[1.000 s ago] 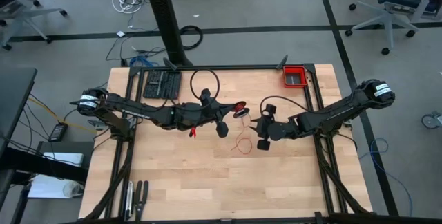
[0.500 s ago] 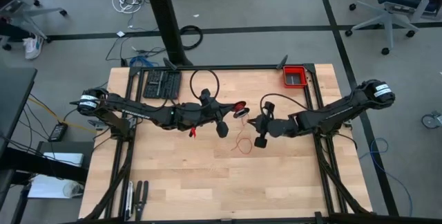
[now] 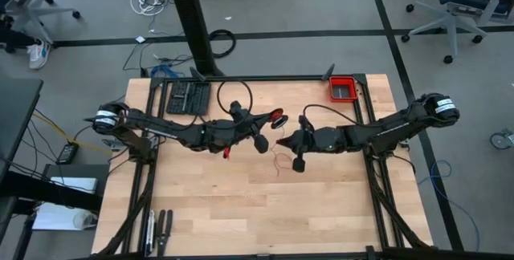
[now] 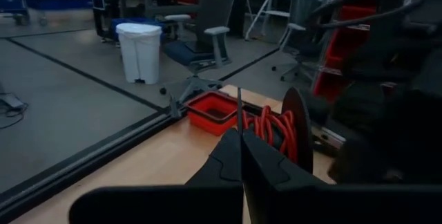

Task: Coil cords
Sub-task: Coil the red wire on the black spool

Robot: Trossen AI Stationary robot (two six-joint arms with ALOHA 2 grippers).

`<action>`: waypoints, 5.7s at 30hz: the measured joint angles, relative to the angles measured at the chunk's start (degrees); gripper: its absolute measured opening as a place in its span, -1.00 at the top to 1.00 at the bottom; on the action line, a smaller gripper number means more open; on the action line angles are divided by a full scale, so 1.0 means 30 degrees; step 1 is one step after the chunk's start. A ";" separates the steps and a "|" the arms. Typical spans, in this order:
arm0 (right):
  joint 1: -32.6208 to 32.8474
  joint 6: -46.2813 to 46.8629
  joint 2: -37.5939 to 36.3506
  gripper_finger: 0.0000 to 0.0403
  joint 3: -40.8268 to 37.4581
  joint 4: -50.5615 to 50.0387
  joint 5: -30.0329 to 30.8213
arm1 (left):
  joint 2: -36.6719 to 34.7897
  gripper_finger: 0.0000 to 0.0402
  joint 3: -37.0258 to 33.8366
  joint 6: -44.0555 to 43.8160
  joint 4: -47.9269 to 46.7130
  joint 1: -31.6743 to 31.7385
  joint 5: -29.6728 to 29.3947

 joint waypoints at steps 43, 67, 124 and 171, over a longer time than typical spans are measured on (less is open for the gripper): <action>-0.0099 -0.3930 -0.0478 1.00 0.7586 -1.0398 -0.0898 | 0.0991 1.00 0.0015 0.2285 -0.0731 0.0433 0.3656; -0.0931 -0.5129 -0.2202 0.95 0.7601 -1.5198 -0.2462 | -0.1005 1.00 0.0051 0.4049 -0.3954 0.0461 0.7282; 0.3295 0.2891 0.2816 0.98 0.2923 -0.8703 0.6397 | -0.1012 1.00 0.0066 0.1537 -0.2071 0.0446 0.5976; 0.5231 -0.0323 0.6588 0.76 0.7630 -0.6312 -0.1152 | -0.0888 1.00 0.0066 -0.0907 0.2237 0.2821 -0.3320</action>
